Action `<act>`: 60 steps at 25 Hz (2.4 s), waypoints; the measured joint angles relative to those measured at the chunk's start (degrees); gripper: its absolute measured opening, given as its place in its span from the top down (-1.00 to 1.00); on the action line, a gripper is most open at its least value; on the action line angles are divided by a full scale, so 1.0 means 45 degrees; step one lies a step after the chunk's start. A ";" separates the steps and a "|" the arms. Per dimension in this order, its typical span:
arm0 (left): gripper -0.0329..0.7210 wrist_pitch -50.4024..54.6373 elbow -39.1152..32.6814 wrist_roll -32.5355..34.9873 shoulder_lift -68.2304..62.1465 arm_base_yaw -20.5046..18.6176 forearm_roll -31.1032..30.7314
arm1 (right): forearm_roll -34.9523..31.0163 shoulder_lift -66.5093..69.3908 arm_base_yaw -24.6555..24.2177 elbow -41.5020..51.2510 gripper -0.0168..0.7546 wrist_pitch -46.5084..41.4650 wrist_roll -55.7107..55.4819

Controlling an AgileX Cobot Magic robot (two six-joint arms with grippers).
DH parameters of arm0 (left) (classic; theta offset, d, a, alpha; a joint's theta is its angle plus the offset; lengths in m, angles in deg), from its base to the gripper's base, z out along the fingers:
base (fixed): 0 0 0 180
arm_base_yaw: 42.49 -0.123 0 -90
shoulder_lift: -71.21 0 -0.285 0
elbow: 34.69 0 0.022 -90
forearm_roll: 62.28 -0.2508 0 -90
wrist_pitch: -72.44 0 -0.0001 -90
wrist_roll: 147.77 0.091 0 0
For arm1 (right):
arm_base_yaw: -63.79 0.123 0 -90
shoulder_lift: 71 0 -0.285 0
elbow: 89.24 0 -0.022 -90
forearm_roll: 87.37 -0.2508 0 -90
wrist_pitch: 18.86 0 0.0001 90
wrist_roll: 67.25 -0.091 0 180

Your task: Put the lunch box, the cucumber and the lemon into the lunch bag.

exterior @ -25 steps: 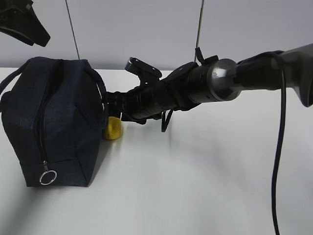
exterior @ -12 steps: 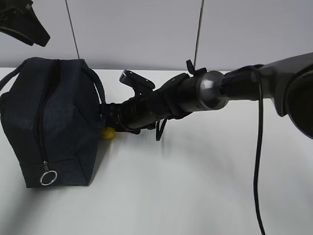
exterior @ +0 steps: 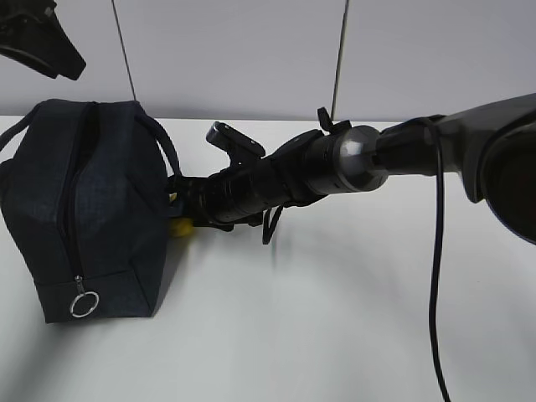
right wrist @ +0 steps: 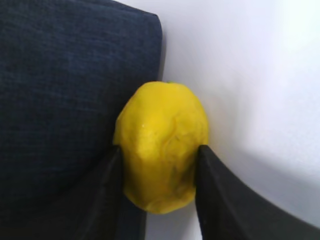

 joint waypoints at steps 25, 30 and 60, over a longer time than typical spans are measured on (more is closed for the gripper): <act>0.25 -0.0023 0.0000 0.0000 0.0000 0.0000 -0.0054 | 0.4862 -0.1026 -0.1208 0.0045 0.44 -0.2585 -0.2240; 0.29 -0.0023 0.0000 0.0000 0.0000 0.0000 -0.0250 | 0.6773 -0.1725 -0.1660 0.0073 0.47 -0.3430 -0.3183; 0.26 -0.2625 -0.2470 -0.0364 0.1972 -0.1173 -0.0536 | 0.3735 -0.5730 -0.2498 0.0094 0.50 -0.7889 -0.0231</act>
